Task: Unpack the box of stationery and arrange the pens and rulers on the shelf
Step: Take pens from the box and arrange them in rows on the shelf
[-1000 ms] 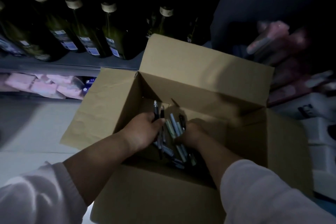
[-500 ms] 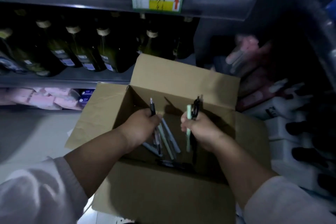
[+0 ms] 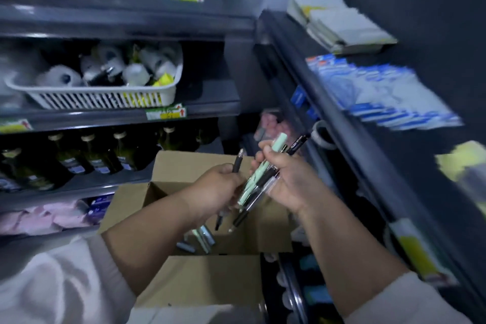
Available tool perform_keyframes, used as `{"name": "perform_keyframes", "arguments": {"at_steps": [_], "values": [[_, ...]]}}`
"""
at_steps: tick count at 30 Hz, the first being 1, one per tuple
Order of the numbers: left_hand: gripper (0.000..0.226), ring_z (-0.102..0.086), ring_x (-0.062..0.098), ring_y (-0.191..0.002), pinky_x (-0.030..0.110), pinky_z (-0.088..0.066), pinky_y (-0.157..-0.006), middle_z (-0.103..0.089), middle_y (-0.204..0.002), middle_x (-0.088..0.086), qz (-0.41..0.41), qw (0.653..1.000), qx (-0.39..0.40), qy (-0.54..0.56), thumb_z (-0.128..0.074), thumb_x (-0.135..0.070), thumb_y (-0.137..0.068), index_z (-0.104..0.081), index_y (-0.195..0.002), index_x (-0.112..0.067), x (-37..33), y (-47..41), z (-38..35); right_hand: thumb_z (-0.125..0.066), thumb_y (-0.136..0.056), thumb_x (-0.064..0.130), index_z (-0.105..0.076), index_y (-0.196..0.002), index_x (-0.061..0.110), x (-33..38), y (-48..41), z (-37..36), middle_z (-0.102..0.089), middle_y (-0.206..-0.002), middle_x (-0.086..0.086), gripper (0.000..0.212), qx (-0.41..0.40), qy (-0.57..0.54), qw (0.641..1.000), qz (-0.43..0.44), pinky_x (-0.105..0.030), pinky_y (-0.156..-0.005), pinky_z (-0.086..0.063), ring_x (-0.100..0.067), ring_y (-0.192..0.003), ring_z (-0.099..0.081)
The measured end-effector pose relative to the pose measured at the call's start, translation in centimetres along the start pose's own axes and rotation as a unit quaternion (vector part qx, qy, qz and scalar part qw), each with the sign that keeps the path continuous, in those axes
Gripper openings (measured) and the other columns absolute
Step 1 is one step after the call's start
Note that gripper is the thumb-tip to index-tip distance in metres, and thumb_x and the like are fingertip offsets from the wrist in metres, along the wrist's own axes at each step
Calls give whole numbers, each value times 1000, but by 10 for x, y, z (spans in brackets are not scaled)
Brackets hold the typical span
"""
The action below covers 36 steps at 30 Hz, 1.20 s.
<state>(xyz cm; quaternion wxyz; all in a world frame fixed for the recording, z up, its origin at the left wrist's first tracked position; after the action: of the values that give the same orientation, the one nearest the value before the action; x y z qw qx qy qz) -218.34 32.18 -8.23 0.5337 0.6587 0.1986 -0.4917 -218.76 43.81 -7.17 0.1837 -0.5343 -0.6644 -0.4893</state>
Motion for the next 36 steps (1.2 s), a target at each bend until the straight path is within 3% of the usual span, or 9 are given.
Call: {"name": "perform_keyframes", "arguments": {"at_steps": [5,9,12,17,19,22,25,30,36], "values": [[23,-46,5,-41,15,-35,-38,-53,-55,-4,-56,996,68,-5,-44,-19,-101,-56,-81,-16,-44,48,-41,-46,-99,10,-58,-83,17,40,63,13,-56,-72,0,21,-60,-59,996,41,-30,-78,-48,-13,-70,-57],[18,-58,12,-60,20,-42,-52,-63,-76,1,-66,989,129,-18,-47,-30,-99,-58,-89,-20,-59,80,-66,-49,-97,9,-57,-80,14,65,118,15,-52,-73,-1,19,-108,-135,981,93,-35,-92,-45,-14,-70,-52],[19,-66,16,-67,19,-46,-49,-69,-92,2,-71,977,187,-72,-45,-39,-98,-58,-99,-25,-67,112,-83,-51,-98,12,-57,-80,14,70,161,19,-50,-73,-1,19,-155,-177,964,122,-33,-71,-49,-13,-66,-52],[7,-48,11,-49,18,-31,-39,-64,-64,-6,-175,936,261,-160,-59,-24,-93,-58,-94,-17,-82,166,-110,-50,-98,15,-57,-89,11,59,233,28,-55,-71,-3,13,-216,-228,933,173,-28,-49,-55,-14,-66,-57],[9,-46,11,-47,19,-33,-42,-67,-68,-1,-180,929,280,-161,-61,-21,-91,-60,-96,-14,-80,184,-119,-51,-98,16,-57,-85,10,52,261,31,-57,-66,-4,15,-231,-250,920,193,-28,-46,-54,-15,-67,-57],[7,-44,8,-44,16,-29,-38,-67,-73,2,-161,924,309,-159,-62,-22,-91,-60,-92,-15,-70,208,-133,-50,-98,21,-57,-82,9,39,301,37,-61,-60,-4,21,-252,-244,913,209,-28,-47,-55,-16,-63,-59],[9,-42,10,-44,16,-27,-35,-65,-74,6,-137,917,349,-139,-63,-20,-91,-61,-96,-12,-61,234,-150,-50,-98,26,-58,-91,6,27,343,45,-63,-76,-8,23,-262,-259,900,231,-32,-54,-58,-20,-76,-63],[8,-41,13,-45,21,-29,-37,-65,-69,5,-140,891,403,-158,-60,-21,-93,-60,-95,-13,-52,280,-185,-46,-100,31,-58,-98,5,18,419,57,-66,-89,-12,29,-291,-269,873,283,-43,-88,-51,-26,-88,-64],[6,-42,10,-44,20,-30,-38,-66,-70,5,-155,869,438,-169,-61,-19,-92,-61,-90,-14,-36,336,-226,-40,-100,40,-61,-92,6,-1,513,79,-71,-86,-14,41,-314,-291,837,340,-41,-72,-59,-29,-79,-69]]}}
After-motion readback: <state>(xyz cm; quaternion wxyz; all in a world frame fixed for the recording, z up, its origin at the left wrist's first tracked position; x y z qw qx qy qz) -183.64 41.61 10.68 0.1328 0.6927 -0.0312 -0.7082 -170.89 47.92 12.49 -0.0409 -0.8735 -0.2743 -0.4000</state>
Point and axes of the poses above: each hand's wrist, its own y-axis away from the middle knuckle, its own z-axis out of the back of the hand, x = y × z, the point moved 9 cm from there along -y, towards the middle knuckle
